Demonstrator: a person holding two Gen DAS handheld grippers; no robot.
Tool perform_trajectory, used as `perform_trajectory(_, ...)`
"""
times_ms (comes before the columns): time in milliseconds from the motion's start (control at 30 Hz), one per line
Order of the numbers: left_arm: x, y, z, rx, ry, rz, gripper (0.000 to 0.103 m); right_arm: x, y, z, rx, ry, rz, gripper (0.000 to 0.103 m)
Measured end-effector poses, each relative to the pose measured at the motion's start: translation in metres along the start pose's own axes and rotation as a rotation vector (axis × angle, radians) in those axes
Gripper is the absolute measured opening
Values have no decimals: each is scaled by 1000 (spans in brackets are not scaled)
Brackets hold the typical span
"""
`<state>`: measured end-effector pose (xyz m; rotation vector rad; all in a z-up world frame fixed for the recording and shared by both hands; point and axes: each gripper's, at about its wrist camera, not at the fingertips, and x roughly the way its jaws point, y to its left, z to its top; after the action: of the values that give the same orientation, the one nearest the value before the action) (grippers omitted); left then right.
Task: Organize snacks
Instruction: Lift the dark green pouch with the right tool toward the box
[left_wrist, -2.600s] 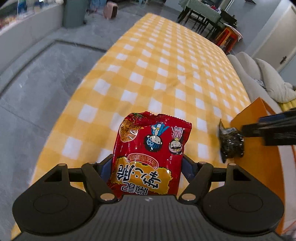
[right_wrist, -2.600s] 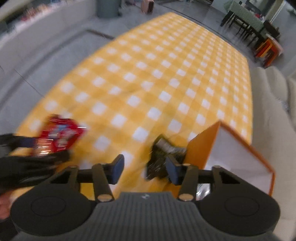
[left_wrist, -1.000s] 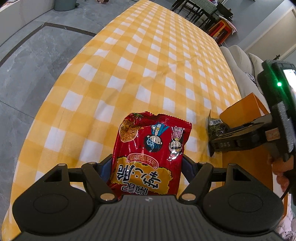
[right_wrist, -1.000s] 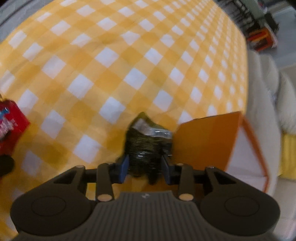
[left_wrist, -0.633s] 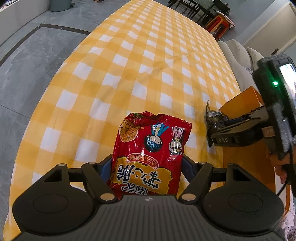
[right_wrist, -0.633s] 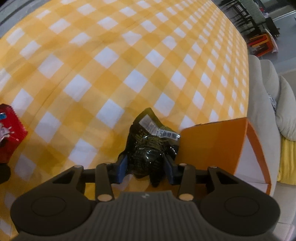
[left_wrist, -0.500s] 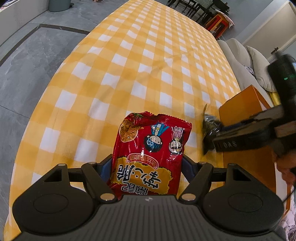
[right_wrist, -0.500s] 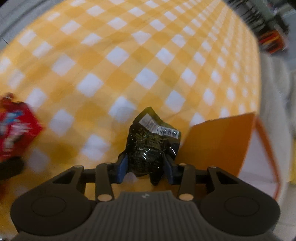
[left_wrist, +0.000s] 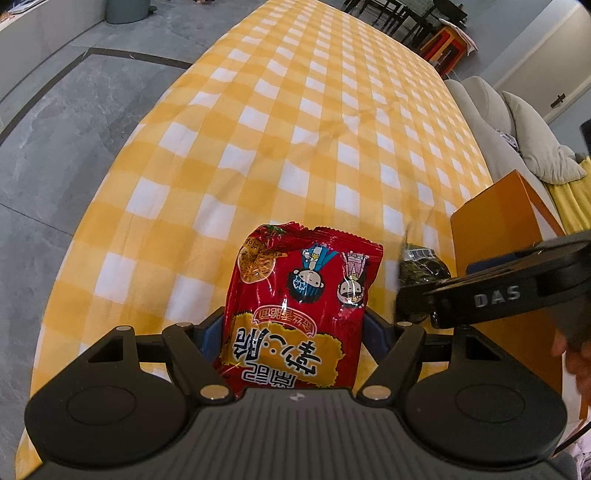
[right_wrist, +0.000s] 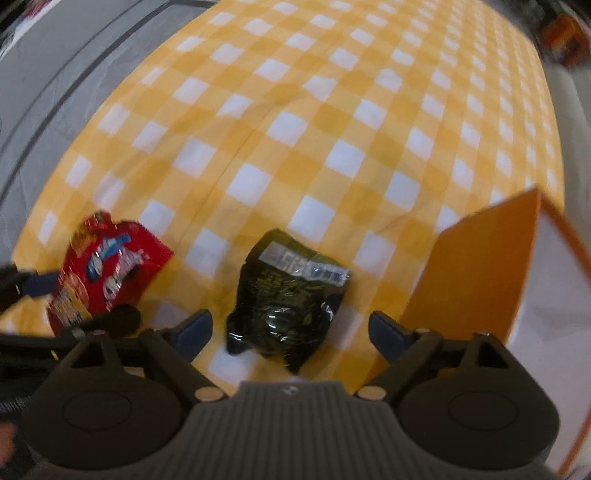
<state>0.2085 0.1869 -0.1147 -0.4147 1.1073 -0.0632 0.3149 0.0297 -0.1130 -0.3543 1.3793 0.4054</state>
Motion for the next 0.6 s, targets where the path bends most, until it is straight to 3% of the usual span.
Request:
perform_trajectory(200, -1, -2, -1, 7, 0, 24, 85, 20, 2, -4, 132, -6, 13, 88)
perform_trajectory(333, 0, -3, -1, 9, 13, 22, 85, 26, 4, -9, 154, -36, 1, 65)
perform_trajectory(600, -4, -5, -3, 29, 7, 40, 85, 19, -1, -18, 186, -91, 20, 58)
